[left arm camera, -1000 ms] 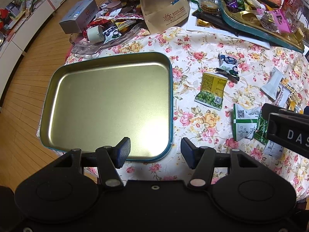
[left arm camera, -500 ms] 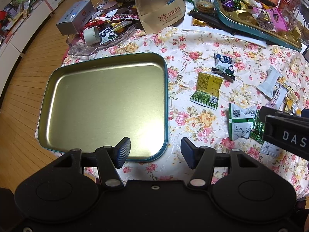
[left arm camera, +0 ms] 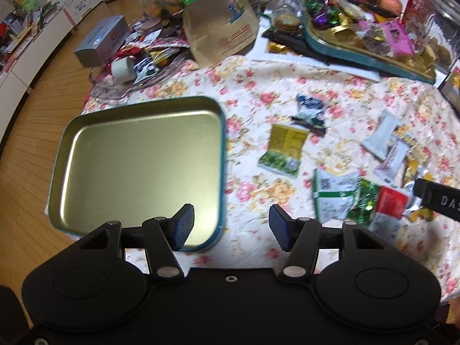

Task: Organize snacks
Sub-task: 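Grasp the gold-wrapped candy with the right tool while the left tool grasps the white-green packet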

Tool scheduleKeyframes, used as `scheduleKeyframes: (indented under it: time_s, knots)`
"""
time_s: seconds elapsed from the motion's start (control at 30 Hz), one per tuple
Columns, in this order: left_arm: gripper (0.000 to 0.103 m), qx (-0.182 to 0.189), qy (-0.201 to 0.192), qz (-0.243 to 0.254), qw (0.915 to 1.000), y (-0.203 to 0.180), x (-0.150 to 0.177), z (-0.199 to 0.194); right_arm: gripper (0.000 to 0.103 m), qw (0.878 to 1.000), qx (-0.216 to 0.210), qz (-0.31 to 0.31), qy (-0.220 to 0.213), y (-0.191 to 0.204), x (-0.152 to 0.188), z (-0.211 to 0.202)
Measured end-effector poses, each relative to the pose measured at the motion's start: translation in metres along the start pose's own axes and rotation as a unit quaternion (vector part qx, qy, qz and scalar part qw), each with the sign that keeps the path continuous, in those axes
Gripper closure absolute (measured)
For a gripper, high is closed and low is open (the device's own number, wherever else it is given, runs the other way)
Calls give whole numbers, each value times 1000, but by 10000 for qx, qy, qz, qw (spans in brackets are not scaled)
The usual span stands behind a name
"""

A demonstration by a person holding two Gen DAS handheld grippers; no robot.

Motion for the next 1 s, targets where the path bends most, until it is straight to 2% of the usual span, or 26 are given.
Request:
scheduleKeyframes:
  time_s: [0.1, 0.2, 0.27, 0.47, 0.5, 0.53, 0.57, 0.67, 0.87, 1.0]
  knots:
    - [40, 173, -19, -6, 9998, -13, -4, -2, 26, 9991, 294, 29, -301, -27, -7, 0]
    - [40, 32, -6, 11, 10000, -27, -6, -2, 26, 9965, 655, 155, -501, -56, -12, 4]
    - [40, -17, 22, 98, 9999, -37, -7, -1, 26, 9954, 778, 359, -417, -73, -12, 9]
    - [40, 3, 132, 402, 9991, -69, -9, 3, 30, 9950, 488, 856, 190, -110, -5, 28]
    - [40, 9, 173, 469, 9988, -73, -9, 3, 33, 9949, 404, 876, 288, -111, -4, 29]
    - [40, 43, 217, 518, 9984, -77, -10, 4, 40, 9948, 321, 895, 364, -112, -4, 32]
    - [40, 101, 270, 553, 9981, -81, -11, 5, 46, 9942, 239, 939, 473, -111, -4, 38]
    - [40, 327, 480, 687, 9959, -90, -13, 8, 47, 9928, 148, 976, 685, -106, -5, 50]
    - [40, 347, 634, 810, 9941, -90, -30, 17, 50, 9899, -240, 948, 1031, -82, -7, 69]
    - [41, 487, 724, 571, 9946, -80, -35, 25, 50, 9885, -281, 966, 1129, -70, -6, 77]
Point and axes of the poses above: each gripper's, at about its wrist camera, not at the fingertips, and z roughly the way its jaws point, y to its left, x to its underside, the point moved 8 cm from there along z, roughly the way its jaws point, and after that the axes turned 10 degrees about x, right-handed, at the moved point
